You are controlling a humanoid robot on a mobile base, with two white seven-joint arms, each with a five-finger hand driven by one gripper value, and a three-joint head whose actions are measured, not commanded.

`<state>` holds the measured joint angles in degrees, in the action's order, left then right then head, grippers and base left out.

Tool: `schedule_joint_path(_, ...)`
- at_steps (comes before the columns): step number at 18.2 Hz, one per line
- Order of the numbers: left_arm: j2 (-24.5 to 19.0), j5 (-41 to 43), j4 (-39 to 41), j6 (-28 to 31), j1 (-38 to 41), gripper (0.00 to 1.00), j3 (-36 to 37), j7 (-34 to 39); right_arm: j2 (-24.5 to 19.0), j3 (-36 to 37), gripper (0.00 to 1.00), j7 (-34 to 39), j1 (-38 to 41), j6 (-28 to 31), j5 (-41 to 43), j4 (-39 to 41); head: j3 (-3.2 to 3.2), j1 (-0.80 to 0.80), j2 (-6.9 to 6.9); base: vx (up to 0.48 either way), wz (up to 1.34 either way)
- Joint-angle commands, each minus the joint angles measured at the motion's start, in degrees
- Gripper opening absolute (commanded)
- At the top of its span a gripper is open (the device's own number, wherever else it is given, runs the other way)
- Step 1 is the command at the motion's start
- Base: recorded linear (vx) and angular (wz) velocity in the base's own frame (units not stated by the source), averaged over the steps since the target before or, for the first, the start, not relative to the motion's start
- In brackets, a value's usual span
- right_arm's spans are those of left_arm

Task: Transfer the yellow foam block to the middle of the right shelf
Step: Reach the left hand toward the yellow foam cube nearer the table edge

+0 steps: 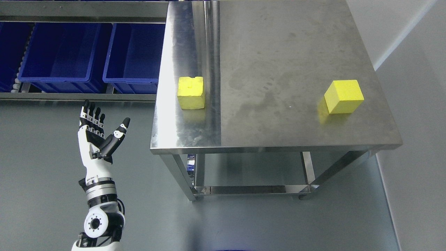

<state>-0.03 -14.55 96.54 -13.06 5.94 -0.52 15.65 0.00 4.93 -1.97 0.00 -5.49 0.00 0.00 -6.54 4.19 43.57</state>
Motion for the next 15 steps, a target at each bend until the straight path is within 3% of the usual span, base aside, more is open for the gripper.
schedule_joint_path(1,-0.97,-0.92,0.23,0.06,0.22,1.0,-1.24,-0.27,1.0,0.08,1.0,0.03,0.71,0.04,-0.09,1.0,0.0,0.0,0.0,0.0,0.0)
schedule_joint_path(6,-1.89,-0.83,0.31,-2.3,-1.8,1.0,-1.67,-1.93,1.0,-0.01,1.0,0.03,0.71,0.04,-0.09,1.0,0.0,0.0,0.0,0.0,0.0)
schedule_joint_path(9,-7.95,-0.74,0.49,-7.41,-5.3,1.0,-1.41,-5.62,1.0,-0.01,1.0,0.03,0.71,0.04,-0.09,1.0,0.0,0.0,0.0,0.0,0.0)
schedule_joint_path(15,-20.26,1.88,-0.47,-7.77,-14.01,1.0,1.48,-21.78,1.0,-0.01,1.0,0.03,0.71,0.04,-0.09,1.0,0.0,0.0,0.0,0.0,0.0)
